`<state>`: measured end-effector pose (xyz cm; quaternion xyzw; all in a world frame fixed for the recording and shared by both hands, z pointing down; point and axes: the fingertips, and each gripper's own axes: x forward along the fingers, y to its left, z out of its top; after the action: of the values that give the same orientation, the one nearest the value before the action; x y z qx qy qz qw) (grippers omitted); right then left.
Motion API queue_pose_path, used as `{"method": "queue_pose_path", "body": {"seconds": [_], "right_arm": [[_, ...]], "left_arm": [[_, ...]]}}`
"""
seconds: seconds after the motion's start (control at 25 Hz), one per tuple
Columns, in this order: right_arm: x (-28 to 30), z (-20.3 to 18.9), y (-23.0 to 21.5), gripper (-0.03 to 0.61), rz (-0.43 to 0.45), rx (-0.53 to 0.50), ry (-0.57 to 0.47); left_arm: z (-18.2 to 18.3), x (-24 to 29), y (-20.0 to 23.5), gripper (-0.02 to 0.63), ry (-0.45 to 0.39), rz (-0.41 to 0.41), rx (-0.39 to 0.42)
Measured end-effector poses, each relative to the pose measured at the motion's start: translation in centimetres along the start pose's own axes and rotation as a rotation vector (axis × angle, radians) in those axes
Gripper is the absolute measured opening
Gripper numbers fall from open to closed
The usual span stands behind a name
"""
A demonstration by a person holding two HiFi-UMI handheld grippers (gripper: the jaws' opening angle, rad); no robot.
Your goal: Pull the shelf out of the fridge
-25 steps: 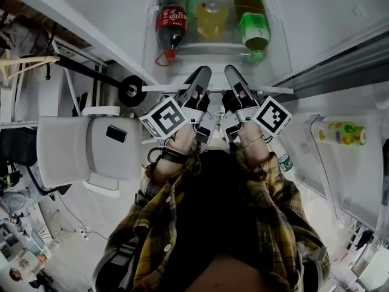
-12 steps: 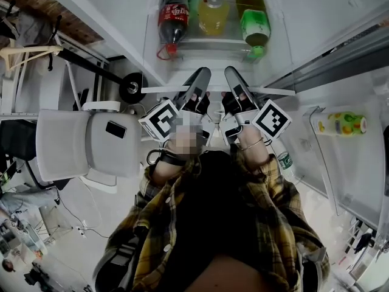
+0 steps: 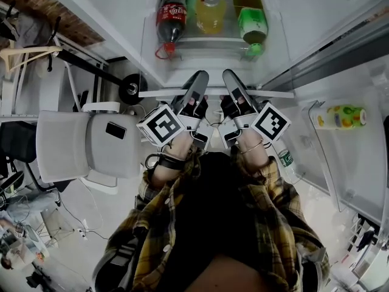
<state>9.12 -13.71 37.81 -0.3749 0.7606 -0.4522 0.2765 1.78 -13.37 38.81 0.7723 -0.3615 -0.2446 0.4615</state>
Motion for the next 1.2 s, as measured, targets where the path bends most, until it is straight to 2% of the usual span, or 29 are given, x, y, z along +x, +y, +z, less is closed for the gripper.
{"method": "queue_pose_path", "body": {"seconds": [0.08, 0.2, 0.72, 1.2], "right_arm": [[-0.2, -0.1, 0.0, 0.067, -0.004, -0.004, 0.003], [-0.3, -0.2, 0.0, 0.069, -0.006, -0.001, 0.005], [-0.7, -0.5, 0.4, 0.069, -0.005, 0.003, 0.011], [-1.0, -0.8, 0.6, 0.069, -0.007, 0.014, 0.008]], "left_arm": [[-0.1, -0.2, 0.1, 0.069, 0.006, 0.014, 0.006], [-0.2, -0.1, -0.4, 0.069, 0.007, -0.013, 0.002], [-0.4, -0.8, -0.4, 0.069, 0.006, -0.006, -0.002], [-0.5, -1.0, -0.8, 0.069, -0.01, -0.038, -0.02]]}}
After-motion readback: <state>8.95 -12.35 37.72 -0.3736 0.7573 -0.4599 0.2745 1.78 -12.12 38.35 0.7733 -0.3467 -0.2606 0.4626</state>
